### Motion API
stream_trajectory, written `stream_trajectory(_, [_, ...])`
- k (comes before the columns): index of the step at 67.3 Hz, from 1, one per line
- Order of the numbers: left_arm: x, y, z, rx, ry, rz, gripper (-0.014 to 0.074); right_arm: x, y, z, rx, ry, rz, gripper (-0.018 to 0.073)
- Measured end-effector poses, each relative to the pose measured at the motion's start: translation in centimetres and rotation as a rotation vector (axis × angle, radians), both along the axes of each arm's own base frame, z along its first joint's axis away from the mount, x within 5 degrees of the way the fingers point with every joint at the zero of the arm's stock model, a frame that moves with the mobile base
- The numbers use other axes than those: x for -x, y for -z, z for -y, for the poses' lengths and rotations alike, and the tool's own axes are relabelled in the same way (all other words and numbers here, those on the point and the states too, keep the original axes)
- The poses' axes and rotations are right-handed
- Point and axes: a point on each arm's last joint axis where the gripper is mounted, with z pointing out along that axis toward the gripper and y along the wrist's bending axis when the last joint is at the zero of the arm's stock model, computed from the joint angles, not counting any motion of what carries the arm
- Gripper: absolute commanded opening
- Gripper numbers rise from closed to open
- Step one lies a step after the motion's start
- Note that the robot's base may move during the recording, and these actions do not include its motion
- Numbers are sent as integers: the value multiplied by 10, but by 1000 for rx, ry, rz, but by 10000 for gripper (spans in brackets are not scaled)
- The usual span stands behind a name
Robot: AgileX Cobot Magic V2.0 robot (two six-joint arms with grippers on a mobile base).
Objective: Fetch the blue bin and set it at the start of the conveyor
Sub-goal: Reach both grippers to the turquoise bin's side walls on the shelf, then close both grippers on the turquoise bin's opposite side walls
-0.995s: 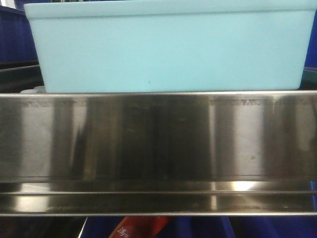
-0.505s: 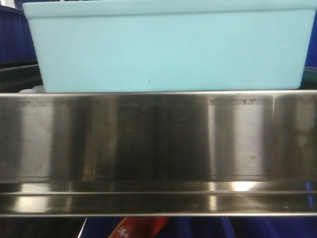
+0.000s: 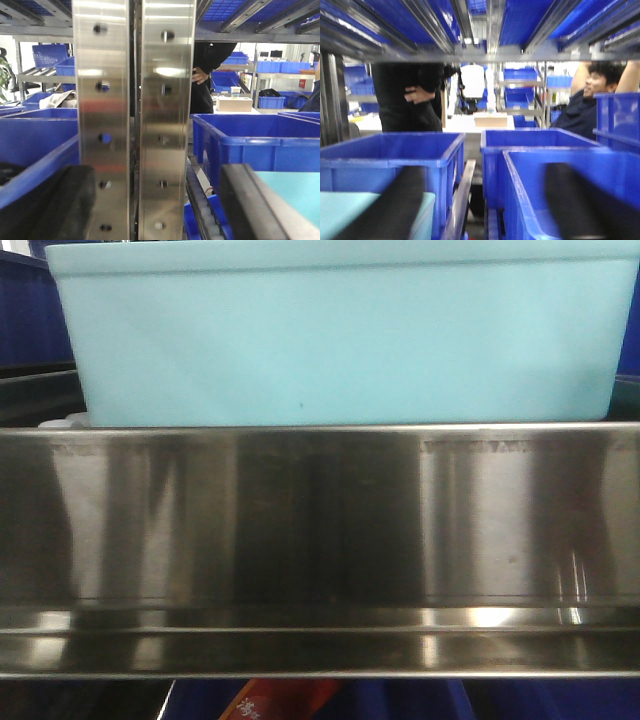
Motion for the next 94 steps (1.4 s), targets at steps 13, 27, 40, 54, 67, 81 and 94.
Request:
stream_trajectory(13, [-13, -24, 6, -35, 113, -125, 457, -23, -2, 2, 1, 1, -78, 559])
stream_trajectory(27, [-37, -39, 28, -131, 394, -289, 457, -40, -17, -2, 20, -69, -152, 559])
stream_trajectory(40, [-79, -44, 66, -195, 591, -430, 457, -71, -26, -18, 34, -231, -259, 559])
stream_trajectory(54, [-129, -52, 126, -258, 738, -530, 598, -115, -36, -41, 66, -342, -435, 559])
stream_trajectory(67, [-183, -57, 166, -209, 711, -623, 601, -163, -49, -54, 72, -347, -615, 559])
stream_trajectory(81, [-236, -58, 161, -122, 462, -806, 601, -208, -52, -59, 53, -258, -827, 559])
stream_trajectory(94, [-270, -38, 144, -94, 296, -967, 601, -240, -31, -64, 32, -206, -961, 559])
